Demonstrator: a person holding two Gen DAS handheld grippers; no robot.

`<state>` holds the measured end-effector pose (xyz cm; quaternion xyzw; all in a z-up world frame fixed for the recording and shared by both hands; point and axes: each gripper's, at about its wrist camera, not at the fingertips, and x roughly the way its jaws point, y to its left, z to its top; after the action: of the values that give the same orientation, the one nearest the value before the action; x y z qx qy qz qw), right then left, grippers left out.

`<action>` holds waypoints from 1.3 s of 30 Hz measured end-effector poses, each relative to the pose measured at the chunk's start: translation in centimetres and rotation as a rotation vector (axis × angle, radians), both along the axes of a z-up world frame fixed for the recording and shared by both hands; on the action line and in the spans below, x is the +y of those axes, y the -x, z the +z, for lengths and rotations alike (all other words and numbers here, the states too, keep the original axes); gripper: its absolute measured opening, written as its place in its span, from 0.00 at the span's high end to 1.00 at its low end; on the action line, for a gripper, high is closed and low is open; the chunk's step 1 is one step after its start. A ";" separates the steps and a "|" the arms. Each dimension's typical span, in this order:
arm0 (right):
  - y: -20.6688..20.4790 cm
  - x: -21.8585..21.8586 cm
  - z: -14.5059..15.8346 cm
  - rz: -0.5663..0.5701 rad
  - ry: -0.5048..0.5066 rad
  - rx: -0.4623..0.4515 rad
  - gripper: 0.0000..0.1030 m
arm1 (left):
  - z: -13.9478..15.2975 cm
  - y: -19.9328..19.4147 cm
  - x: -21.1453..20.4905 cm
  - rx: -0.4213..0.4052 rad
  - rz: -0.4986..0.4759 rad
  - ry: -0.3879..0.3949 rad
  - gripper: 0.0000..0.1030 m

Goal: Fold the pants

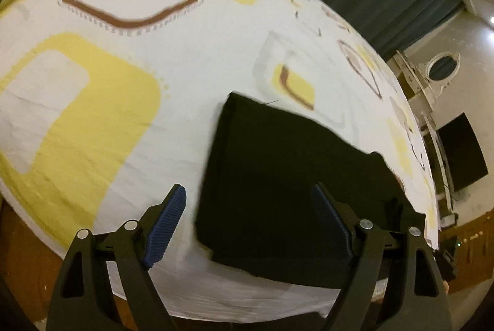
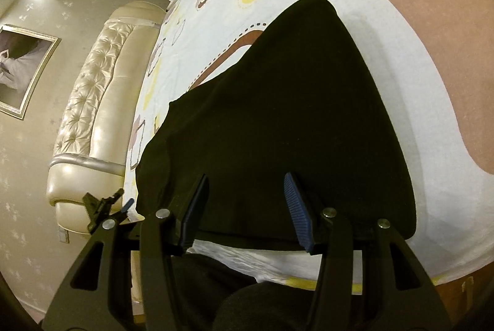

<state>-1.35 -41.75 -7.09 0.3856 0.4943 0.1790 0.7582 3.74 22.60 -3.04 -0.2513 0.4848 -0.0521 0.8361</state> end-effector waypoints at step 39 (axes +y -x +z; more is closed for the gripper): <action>0.1 1.3 1.6 0.031 0.013 -0.065 0.14 | 5.9 -2.4 -5.9 -0.081 -0.212 0.117 0.86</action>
<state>-1.42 -40.45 -5.53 0.3669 0.4766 0.1997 0.7736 6.19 16.66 2.89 -0.2450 0.4707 -0.1784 0.8286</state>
